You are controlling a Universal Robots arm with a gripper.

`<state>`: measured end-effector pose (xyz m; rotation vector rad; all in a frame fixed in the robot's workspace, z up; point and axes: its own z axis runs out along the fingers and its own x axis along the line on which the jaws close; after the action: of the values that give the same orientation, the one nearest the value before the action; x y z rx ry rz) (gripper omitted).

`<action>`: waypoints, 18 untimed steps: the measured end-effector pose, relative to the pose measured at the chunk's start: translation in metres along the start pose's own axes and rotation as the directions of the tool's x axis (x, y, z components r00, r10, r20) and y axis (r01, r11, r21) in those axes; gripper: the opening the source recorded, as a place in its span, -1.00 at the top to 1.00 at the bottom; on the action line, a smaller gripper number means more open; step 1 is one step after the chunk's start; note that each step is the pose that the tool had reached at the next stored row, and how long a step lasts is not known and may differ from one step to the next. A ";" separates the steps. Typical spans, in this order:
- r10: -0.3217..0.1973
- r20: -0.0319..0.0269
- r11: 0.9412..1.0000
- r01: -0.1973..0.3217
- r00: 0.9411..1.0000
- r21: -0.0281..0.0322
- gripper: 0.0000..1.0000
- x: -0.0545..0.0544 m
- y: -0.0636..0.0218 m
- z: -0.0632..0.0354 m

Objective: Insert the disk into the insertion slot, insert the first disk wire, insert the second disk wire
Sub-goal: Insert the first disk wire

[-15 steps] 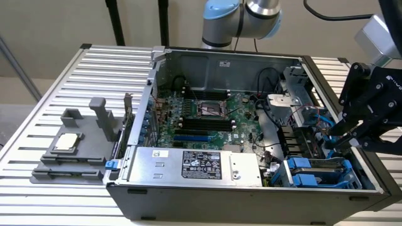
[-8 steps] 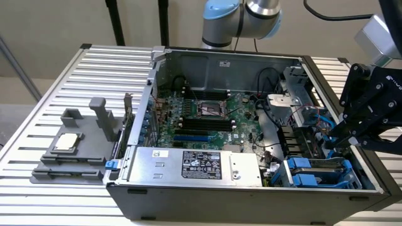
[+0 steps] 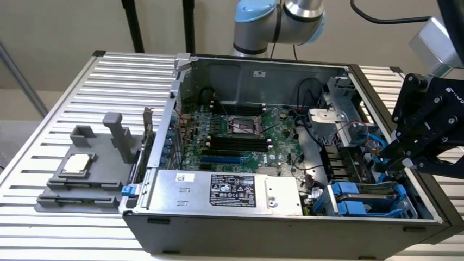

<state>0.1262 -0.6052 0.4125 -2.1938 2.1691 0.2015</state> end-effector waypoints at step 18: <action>-0.001 -0.027 1.000 0.001 1.000 -0.001 0.51 -0.020 -0.0417 0.0290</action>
<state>0.1660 -0.5810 0.3840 -2.2105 2.1820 0.1737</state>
